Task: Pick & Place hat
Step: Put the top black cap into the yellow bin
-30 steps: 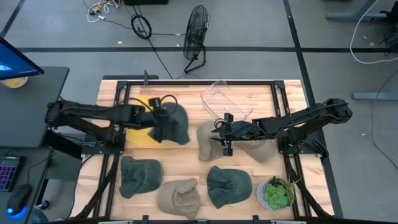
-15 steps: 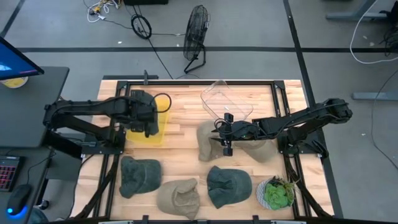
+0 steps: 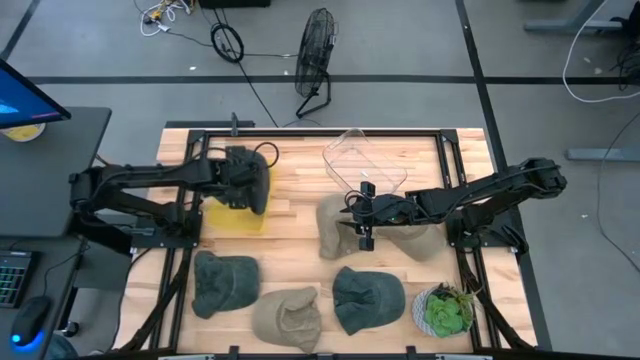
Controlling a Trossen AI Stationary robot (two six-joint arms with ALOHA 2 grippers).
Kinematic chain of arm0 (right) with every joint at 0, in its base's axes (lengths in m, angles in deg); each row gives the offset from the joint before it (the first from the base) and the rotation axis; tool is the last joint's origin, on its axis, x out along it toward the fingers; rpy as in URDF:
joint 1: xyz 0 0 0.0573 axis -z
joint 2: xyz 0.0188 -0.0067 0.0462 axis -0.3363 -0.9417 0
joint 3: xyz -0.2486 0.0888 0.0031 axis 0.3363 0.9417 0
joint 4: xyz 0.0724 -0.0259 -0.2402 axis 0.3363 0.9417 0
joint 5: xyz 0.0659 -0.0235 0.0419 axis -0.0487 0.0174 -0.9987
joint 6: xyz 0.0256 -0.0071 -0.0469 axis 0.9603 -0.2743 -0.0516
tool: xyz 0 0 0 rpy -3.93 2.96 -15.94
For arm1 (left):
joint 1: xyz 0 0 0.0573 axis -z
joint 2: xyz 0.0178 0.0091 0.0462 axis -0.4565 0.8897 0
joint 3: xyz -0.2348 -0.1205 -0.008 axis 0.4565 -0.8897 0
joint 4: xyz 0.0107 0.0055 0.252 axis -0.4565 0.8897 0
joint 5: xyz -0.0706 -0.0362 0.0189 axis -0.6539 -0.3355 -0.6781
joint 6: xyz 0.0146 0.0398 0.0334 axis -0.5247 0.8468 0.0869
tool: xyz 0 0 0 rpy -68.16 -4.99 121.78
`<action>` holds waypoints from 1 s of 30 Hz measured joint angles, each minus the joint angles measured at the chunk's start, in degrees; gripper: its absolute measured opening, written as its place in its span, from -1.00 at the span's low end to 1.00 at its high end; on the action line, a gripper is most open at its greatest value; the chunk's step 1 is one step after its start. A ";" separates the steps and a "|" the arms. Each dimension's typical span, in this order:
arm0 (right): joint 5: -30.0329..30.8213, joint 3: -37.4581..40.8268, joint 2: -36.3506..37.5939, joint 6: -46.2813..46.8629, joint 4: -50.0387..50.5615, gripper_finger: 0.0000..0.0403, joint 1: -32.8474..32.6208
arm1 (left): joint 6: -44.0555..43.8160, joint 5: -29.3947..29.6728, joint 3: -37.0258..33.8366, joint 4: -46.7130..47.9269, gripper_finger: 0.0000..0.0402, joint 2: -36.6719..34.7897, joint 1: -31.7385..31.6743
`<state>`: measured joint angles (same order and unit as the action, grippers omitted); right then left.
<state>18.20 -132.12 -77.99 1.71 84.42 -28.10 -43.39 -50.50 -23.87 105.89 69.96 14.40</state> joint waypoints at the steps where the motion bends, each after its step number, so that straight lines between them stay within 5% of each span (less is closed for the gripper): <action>1: 0.02 0.00 0.00 0.00 0.00 -0.27 0.00 | -0.25 -0.63 -0.68 -0.52 -0.94 0.00 -0.36; 6: 0.02 0.00 0.00 -0.01 0.00 -0.27 0.00 | -7.08 -6.95 -5.70 -3.21 -0.90 0.00 -3.52; 16: -0.01 0.00 0.00 0.46 0.00 -0.27 0.02 | -4.39 -7.19 -13.20 -15.48 -0.62 0.00 -8.19; 23: 0.00 0.00 0.00 0.76 -0.04 -0.27 0.00 | -5.69 -4.10 -13.50 -19.92 -0.24 0.00 -10.32; 30: 0.01 0.00 0.00 2.03 -0.04 -0.27 0.01 | -5.70 -1.15 -7.70 -14.40 -0.04 -0.04 -6.09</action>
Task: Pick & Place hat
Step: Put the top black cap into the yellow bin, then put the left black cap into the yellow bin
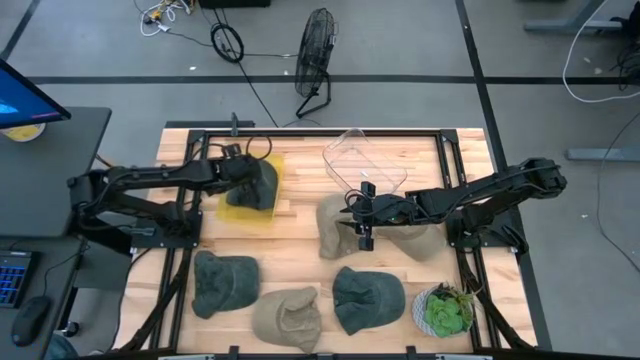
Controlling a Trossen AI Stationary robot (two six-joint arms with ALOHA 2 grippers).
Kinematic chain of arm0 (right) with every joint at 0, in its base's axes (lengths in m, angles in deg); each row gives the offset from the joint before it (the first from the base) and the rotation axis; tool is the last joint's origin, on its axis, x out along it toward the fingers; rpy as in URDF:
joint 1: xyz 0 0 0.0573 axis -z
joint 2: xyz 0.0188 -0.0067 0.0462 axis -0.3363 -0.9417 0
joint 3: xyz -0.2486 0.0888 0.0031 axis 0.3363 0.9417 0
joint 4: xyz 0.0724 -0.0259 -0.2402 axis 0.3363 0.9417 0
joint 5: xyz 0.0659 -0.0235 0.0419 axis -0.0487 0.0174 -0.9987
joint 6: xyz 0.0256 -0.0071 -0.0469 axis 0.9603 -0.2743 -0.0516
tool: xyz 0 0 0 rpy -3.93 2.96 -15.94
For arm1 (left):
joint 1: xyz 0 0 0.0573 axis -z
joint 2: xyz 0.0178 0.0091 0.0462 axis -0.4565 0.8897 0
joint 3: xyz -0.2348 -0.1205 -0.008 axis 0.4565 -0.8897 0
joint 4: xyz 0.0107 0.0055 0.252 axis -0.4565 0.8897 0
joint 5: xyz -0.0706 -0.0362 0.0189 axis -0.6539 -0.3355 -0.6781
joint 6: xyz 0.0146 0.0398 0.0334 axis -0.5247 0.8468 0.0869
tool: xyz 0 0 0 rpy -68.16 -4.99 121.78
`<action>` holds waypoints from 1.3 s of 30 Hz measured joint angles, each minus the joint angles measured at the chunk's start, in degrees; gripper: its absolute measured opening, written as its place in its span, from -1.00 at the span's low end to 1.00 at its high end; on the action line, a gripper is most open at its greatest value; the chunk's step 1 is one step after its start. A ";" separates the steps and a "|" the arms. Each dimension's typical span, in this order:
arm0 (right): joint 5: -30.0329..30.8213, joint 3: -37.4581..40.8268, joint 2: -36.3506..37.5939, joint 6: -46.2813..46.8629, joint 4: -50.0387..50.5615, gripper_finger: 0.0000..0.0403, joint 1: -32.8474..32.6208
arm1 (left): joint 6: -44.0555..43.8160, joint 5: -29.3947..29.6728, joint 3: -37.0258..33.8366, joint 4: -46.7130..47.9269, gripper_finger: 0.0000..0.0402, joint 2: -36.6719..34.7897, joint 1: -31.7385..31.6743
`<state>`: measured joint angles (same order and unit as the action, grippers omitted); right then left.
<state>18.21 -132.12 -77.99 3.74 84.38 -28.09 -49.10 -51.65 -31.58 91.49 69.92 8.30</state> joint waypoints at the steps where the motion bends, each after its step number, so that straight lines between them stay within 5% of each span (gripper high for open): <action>1: -0.01 0.00 0.00 0.00 0.00 -0.27 0.00 | 0.00 -0.03 1.38 1.18 -0.04 0.00 0.96; 10: 0.00 0.00 0.00 1.43 -0.02 -0.27 -0.01 | -7.63 -4.58 14.15 14.06 -0.03 -0.04 10.11; 18: -0.02 0.00 0.00 1.44 -0.04 -0.27 0.01 | -18.37 -10.99 21.50 34.89 -0.08 -0.07 18.82; 29: -0.02 0.00 0.00 1.43 -0.03 -0.27 -0.01 | -46.75 -21.59 17.88 49.30 -0.15 -0.26 34.20; 39: 0.00 0.00 0.00 1.42 -0.02 -0.27 -0.01 | -56.38 -24.43 11.90 46.87 -0.15 -0.26 51.93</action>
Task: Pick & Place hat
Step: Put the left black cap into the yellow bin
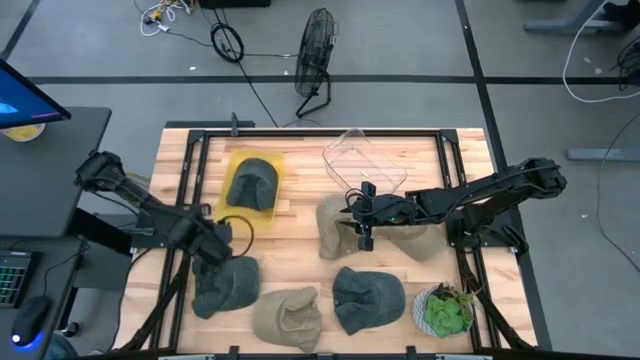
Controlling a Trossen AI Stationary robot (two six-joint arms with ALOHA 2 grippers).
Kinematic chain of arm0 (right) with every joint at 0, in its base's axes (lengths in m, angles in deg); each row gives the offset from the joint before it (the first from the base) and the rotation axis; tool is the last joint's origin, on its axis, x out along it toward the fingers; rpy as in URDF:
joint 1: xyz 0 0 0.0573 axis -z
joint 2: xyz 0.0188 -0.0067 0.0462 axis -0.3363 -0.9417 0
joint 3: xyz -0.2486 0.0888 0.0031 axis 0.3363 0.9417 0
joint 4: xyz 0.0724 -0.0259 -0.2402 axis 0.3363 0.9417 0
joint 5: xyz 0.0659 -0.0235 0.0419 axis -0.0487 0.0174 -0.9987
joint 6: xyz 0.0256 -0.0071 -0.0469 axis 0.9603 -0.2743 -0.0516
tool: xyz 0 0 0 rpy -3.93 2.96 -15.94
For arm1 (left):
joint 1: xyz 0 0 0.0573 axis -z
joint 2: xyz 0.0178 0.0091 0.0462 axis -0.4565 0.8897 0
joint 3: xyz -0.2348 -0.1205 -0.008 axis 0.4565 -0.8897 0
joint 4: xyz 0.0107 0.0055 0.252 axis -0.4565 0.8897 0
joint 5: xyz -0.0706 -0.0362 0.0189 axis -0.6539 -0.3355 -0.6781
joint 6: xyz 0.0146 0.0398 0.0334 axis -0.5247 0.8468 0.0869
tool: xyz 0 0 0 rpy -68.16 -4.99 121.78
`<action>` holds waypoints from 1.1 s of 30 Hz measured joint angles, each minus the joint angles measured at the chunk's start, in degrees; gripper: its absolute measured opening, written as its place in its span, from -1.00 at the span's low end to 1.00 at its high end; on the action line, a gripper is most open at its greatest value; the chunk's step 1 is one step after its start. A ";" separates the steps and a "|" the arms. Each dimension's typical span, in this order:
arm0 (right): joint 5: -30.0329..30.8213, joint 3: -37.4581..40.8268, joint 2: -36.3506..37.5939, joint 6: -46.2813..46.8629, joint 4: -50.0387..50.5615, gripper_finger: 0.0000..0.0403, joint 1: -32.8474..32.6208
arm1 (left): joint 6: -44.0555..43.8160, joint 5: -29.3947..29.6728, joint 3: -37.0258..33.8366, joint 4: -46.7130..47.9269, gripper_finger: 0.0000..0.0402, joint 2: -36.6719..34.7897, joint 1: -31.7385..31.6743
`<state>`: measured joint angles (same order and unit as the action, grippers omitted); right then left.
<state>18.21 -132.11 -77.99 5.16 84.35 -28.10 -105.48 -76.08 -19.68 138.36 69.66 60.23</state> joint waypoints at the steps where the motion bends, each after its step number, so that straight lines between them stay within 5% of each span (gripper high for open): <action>1: -0.02 0.00 0.00 -0.01 0.00 -0.27 0.01 | -0.01 -0.01 -0.66 -0.72 -0.15 0.00 1.53; 10: -0.01 0.01 0.00 -0.08 0.00 -0.27 0.01 | -0.94 0.53 -6.28 -10.89 -0.15 0.21 11.53; 15: -0.02 0.02 0.00 -0.15 0.02 -0.27 0.00 | -0.64 0.61 -10.32 -21.92 -0.15 1.20 12.82; 24: 0.00 0.02 0.00 -0.13 0.04 -0.27 0.02 | -0.58 0.73 -13.79 -26.91 -0.19 4.55 12.84; 33: -0.01 0.02 0.00 0.00 0.04 -0.27 0.00 | -3.88 0.72 -13.99 -30.10 -0.93 5.35 12.80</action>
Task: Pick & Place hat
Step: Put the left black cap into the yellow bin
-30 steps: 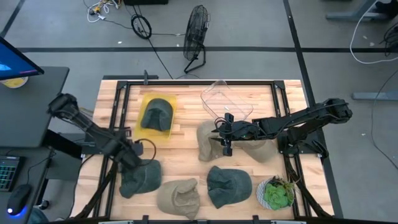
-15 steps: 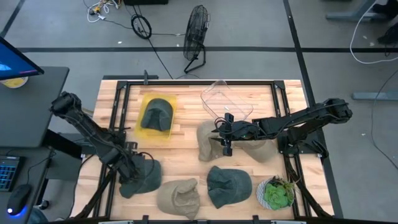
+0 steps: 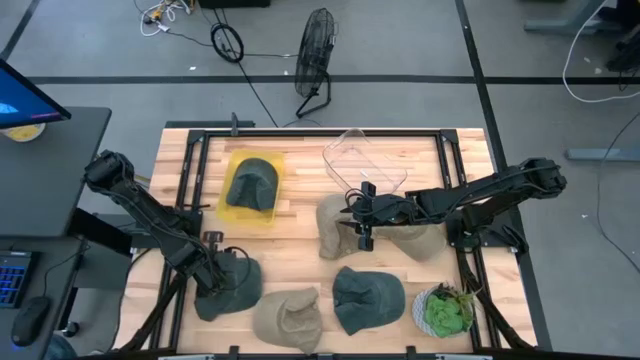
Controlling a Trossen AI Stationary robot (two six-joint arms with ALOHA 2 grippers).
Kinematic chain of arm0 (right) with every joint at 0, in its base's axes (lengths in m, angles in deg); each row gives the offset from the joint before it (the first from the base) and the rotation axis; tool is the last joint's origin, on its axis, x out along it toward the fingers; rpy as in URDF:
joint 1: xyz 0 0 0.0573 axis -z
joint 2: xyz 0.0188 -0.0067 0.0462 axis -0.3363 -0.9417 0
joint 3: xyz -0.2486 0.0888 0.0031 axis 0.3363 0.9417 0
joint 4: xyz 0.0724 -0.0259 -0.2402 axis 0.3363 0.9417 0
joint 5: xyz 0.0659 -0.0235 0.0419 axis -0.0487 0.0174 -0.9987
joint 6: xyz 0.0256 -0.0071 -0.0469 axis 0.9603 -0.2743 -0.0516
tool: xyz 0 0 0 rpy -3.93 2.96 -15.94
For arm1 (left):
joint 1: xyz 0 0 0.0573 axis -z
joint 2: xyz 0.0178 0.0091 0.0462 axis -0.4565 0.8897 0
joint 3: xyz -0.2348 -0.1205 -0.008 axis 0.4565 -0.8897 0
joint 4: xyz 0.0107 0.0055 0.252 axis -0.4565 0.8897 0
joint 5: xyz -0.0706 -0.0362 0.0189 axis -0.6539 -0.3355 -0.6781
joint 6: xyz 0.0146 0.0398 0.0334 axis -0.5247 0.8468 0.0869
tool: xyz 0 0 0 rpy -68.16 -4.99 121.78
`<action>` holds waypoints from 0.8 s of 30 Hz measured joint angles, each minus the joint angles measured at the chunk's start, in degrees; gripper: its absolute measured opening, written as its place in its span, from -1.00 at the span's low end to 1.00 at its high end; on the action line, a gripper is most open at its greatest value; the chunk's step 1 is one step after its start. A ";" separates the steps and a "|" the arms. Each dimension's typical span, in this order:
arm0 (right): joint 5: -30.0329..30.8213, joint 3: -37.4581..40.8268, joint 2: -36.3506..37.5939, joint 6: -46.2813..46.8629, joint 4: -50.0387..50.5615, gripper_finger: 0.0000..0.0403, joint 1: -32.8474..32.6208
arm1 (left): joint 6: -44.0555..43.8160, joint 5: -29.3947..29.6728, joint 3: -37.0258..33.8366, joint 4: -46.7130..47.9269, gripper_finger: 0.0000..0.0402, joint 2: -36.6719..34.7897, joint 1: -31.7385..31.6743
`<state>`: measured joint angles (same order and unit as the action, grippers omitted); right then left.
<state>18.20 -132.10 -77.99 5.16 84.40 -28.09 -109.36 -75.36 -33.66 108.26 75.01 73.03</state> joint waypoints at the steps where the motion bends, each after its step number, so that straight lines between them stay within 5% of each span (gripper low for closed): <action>1: 0.00 0.00 0.00 -0.01 0.00 -0.27 -0.01 | -1.45 0.00 0.26 0.10 -0.94 0.00 0.00; 8: 0.01 0.00 0.00 -0.02 0.00 -0.27 -0.01 | -8.80 1.93 7.11 2.80 -0.97 0.00 -0.04; 12: 0.01 0.00 0.00 -0.02 0.00 -0.27 0.01 | -12.56 8.67 13.80 12.54 -0.97 -0.01 -0.04; 20: -0.02 0.00 0.00 -0.04 -0.01 -0.27 -0.01 | -35.11 22.51 24.92 37.23 -0.96 -0.11 -2.51; 24: 0.01 0.00 0.00 -0.07 -0.09 -0.27 0.01 | -45.09 28.16 26.01 40.66 -0.96 -0.20 -7.45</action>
<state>18.21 -132.10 -77.99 5.10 84.31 -28.08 -154.44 -47.20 -7.65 148.93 74.81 65.58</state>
